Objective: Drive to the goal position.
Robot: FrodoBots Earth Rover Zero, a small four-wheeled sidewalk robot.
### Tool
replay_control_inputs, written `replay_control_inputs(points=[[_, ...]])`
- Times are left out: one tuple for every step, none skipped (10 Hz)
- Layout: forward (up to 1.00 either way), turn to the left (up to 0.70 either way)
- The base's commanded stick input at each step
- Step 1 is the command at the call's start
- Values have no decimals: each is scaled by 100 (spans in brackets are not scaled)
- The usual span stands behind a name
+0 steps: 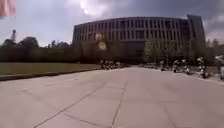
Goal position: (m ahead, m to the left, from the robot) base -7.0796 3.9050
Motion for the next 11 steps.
replay_control_inputs(points=[[70,-1],[70,-1],[70,-1],[70,-1],[70,-1],[70,-1],[70,-20],[70,-36],[70,-36],[70,-36],[70,-36]])
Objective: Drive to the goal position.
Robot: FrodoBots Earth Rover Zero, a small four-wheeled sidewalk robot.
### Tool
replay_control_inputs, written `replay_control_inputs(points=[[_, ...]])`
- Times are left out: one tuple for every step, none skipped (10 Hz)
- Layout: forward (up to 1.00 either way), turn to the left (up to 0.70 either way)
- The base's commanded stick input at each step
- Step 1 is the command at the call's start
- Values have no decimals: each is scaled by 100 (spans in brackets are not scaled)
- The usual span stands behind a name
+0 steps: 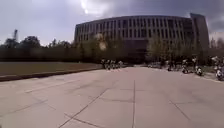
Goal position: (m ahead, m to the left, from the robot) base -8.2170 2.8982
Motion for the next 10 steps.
replay_control_inputs(points=[[70,-35],[70,-6],[70,-1],[70,-1],[70,-1],[70,-1],[70,-1],[70,-1],[70,-1],[70,-15]])
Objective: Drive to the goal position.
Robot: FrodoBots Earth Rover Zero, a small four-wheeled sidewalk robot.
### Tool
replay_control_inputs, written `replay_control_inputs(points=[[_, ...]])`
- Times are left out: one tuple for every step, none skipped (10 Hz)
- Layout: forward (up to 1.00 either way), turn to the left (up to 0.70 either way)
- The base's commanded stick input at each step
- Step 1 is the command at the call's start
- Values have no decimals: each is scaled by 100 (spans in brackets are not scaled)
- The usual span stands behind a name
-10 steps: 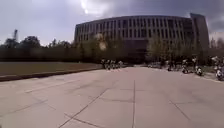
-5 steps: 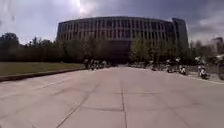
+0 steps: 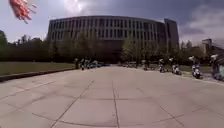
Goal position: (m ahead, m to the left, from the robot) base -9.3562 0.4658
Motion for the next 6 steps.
replay_control_inputs(points=[[70,-36],[70,-36],[70,-36],[70,-36],[70,-36],[70,-36]])
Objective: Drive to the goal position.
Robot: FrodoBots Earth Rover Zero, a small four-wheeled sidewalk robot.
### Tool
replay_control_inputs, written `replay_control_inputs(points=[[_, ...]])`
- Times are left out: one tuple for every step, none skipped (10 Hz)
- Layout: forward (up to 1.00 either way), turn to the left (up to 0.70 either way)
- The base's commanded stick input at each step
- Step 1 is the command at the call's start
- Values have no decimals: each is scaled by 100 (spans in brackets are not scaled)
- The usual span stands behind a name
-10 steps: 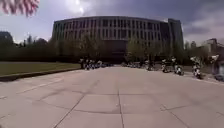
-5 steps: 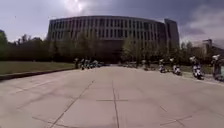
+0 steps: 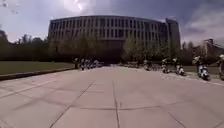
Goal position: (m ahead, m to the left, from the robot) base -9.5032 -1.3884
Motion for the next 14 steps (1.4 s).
replay_control_inputs(points=[[70,-1],[70,-1],[70,-1],[70,-1],[70,-1],[70,-1],[70,-1],[62,-1],[53,-1],[44,-1],[34,0],[25,0],[16,0],[6,0]])
